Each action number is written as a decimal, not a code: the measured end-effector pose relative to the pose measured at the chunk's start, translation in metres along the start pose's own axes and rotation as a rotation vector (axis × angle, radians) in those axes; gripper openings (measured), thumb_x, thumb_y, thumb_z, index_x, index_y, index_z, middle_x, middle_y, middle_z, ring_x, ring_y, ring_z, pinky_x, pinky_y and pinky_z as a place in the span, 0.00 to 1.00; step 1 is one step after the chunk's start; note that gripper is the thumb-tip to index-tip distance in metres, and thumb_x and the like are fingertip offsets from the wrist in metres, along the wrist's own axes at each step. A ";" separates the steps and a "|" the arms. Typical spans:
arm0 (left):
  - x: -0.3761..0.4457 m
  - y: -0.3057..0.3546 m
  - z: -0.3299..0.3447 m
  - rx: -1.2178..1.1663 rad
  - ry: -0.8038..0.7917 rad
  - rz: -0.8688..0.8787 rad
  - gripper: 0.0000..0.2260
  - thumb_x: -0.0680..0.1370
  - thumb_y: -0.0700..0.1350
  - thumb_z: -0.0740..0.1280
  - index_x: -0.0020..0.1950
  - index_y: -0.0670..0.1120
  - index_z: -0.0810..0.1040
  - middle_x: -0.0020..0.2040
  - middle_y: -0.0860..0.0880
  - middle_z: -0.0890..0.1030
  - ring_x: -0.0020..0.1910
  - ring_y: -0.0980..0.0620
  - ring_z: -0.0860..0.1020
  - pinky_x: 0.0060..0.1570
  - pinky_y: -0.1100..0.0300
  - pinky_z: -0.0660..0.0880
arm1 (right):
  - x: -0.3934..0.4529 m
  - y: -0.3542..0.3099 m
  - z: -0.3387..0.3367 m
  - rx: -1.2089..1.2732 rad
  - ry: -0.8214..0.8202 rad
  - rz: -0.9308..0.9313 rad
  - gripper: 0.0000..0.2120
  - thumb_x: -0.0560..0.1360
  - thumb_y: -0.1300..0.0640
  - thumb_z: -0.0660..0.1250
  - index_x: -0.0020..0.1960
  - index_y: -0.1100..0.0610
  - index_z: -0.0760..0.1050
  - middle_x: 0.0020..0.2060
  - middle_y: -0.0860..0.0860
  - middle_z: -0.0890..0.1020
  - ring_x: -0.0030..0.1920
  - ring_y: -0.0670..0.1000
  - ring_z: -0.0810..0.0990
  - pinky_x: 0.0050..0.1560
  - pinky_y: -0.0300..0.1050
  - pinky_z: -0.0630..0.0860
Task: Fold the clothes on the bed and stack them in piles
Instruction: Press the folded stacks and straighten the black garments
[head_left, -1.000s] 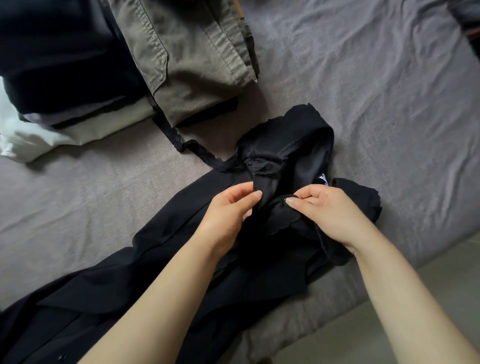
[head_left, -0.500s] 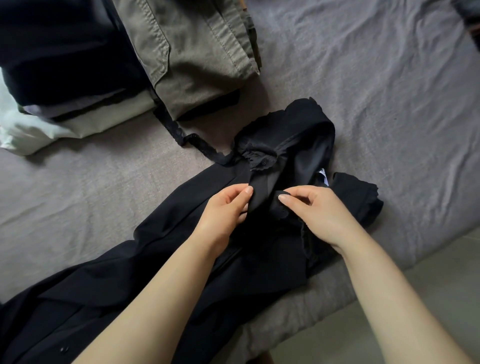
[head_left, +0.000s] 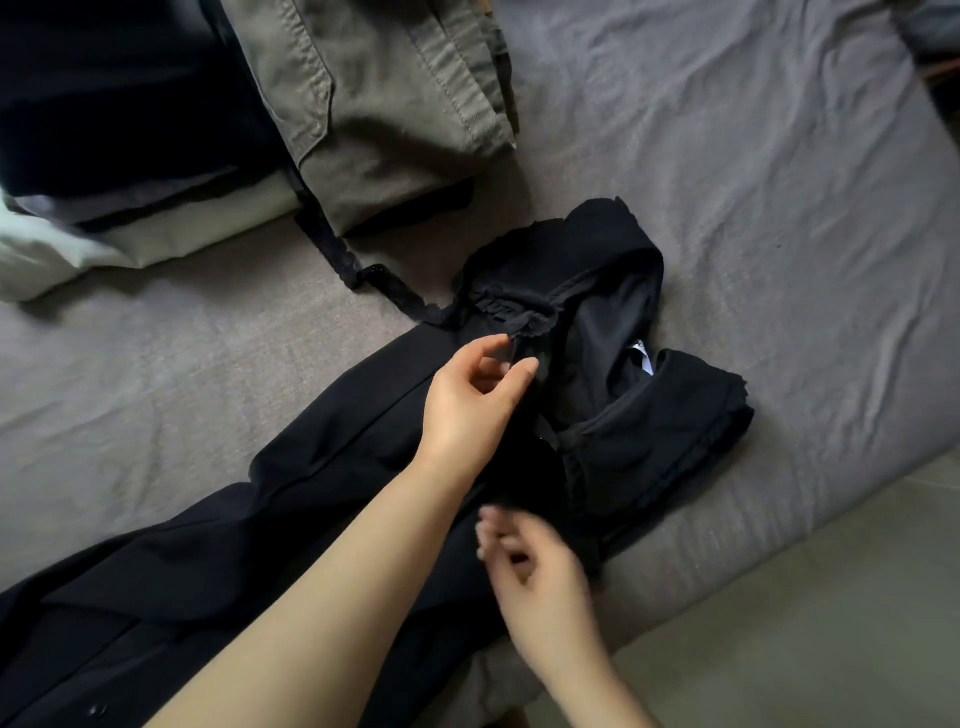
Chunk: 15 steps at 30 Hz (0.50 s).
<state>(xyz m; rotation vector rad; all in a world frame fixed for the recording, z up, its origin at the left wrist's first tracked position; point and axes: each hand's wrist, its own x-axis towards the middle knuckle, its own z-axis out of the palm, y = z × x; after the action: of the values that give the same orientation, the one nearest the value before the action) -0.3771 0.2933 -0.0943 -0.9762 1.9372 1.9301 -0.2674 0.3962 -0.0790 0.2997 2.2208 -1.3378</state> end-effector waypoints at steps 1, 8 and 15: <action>0.002 0.003 0.003 -0.017 0.024 -0.012 0.13 0.73 0.50 0.73 0.56 0.52 0.79 0.40 0.58 0.77 0.37 0.63 0.75 0.41 0.74 0.71 | 0.009 -0.004 -0.001 -0.030 0.194 -0.088 0.09 0.73 0.53 0.67 0.48 0.39 0.78 0.45 0.45 0.80 0.42 0.44 0.80 0.42 0.40 0.76; 0.013 0.020 0.022 -0.145 0.120 -0.078 0.03 0.78 0.45 0.68 0.49 0.52 0.81 0.45 0.58 0.82 0.47 0.63 0.79 0.49 0.71 0.74 | 0.075 -0.019 -0.040 -0.578 0.504 -0.262 0.05 0.72 0.53 0.68 0.47 0.50 0.80 0.47 0.44 0.82 0.55 0.49 0.78 0.63 0.51 0.66; 0.010 0.014 0.017 -0.114 0.007 -0.044 0.10 0.77 0.50 0.68 0.48 0.43 0.79 0.37 0.48 0.77 0.36 0.57 0.73 0.40 0.70 0.72 | 0.082 -0.038 -0.066 -0.010 0.311 -0.092 0.04 0.76 0.59 0.69 0.44 0.51 0.79 0.37 0.41 0.82 0.41 0.39 0.78 0.45 0.30 0.72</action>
<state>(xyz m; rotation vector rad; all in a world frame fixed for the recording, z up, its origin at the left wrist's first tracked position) -0.3978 0.3048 -0.0906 -1.0472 1.8108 2.0344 -0.3740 0.4284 -0.0703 0.4326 2.5227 -1.4072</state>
